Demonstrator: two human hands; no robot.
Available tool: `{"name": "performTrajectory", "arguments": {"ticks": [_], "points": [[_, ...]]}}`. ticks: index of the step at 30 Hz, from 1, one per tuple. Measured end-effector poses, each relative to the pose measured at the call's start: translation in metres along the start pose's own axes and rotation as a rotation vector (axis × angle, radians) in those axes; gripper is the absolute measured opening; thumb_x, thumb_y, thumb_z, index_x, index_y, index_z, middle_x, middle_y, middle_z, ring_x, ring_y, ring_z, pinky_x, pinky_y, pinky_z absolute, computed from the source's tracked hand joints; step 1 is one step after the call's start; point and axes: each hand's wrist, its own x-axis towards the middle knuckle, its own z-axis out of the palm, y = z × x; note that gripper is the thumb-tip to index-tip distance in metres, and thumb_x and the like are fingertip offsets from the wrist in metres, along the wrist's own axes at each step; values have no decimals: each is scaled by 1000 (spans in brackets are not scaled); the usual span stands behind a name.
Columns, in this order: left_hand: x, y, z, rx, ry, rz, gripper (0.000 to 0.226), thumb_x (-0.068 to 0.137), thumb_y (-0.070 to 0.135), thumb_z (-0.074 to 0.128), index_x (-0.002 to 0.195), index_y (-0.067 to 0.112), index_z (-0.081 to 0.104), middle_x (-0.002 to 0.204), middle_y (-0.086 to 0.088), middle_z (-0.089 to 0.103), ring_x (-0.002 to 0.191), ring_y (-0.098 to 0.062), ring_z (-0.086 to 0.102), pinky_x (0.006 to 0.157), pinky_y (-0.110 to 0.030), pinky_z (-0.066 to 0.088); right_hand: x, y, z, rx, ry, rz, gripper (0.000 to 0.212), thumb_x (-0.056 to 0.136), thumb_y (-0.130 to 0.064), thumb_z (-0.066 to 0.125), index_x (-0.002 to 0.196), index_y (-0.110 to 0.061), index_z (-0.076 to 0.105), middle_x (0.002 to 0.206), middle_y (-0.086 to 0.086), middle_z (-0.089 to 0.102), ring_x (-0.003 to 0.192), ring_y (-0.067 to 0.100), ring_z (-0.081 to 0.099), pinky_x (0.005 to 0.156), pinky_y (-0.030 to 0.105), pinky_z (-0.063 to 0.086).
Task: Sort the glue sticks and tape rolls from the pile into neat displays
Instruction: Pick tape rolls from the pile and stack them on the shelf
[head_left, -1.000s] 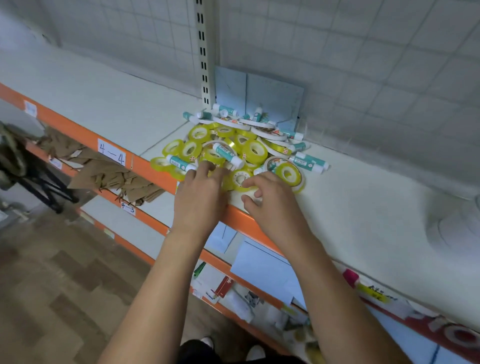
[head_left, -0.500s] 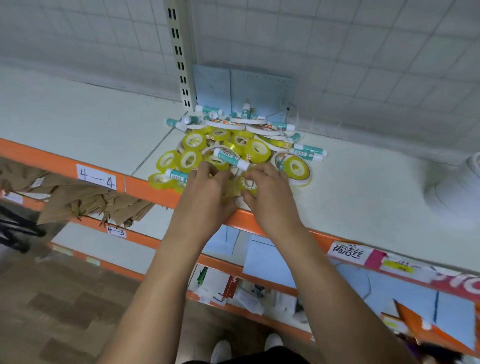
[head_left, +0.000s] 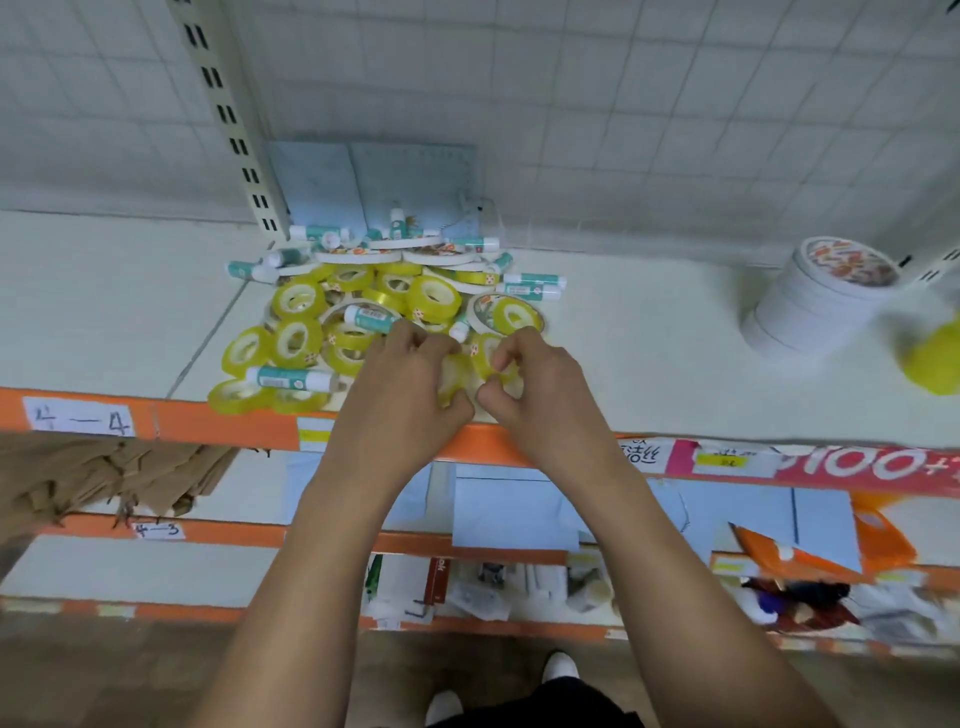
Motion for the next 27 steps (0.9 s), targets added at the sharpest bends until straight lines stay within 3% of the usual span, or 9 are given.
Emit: {"name": "performTrajectory", "arguments": {"ticks": [3, 5, 8, 11, 14, 19, 27], "points": [[10, 22, 14, -26, -30, 59, 47, 78, 28, 71, 123, 19, 61, 113, -6, 49, 109, -30, 48, 88, -41, 45, -9, 16, -22, 52, 65, 60, 21, 78, -13, 67, 90, -15, 50, 89, 0, 59, 85, 20, 56, 77, 34, 46], [18, 41, 26, -49, -65, 100, 47, 79, 31, 71, 124, 20, 60, 115, -5, 48, 112, -27, 47, 90, -40, 44, -16, 30, -41, 51, 96, 100, 33, 77, -15, 68, 105, -16, 51, 99, -1, 58, 89, 17, 56, 81, 35, 49], [30, 75, 46, -63, -116, 173, 47, 81, 35, 69, 125, 22, 59, 116, -2, 47, 114, -24, 45, 90, -38, 45, -25, 52, -75, -1, 105, 119, 65, 78, -21, 68, 138, -27, 43, 110, -2, 54, 94, 10, 54, 85, 21, 47], [42, 113, 66, -78, -140, 231, 46, 81, 35, 69, 124, 24, 59, 113, 1, 46, 112, -21, 45, 88, -36, 45, -33, 78, -110, -90, 167, 148, 56, 79, -19, 69, 133, -16, 53, 118, 2, 49, 91, 11, 55, 85, 19, 44], [55, 155, 89, -87, -162, 281, 46, 81, 32, 68, 125, 24, 59, 113, 1, 46, 110, -21, 46, 87, -36, 46, -40, 109, -147, -157, 199, 203, 51, 78, -18, 70, 125, -6, 57, 119, 7, 50, 101, 21, 57, 86, 17, 38], [68, 235, 136, -103, -254, 308, 48, 81, 31, 67, 127, 23, 59, 115, 0, 48, 108, -22, 48, 88, -36, 45, -52, 166, -219, -246, 167, 240, 53, 78, -18, 69, 130, -12, 59, 121, 10, 55, 110, 31, 52, 98, 34, 41], [77, 333, 190, -116, -294, 324, 44, 85, 33, 67, 127, 23, 60, 118, 0, 56, 107, -21, 56, 89, -35, 47, -75, 236, -311, -263, 151, 204, 49, 82, -27, 66, 129, -14, 59, 122, 4, 52, 115, 23, 52, 99, 28, 41]]}}
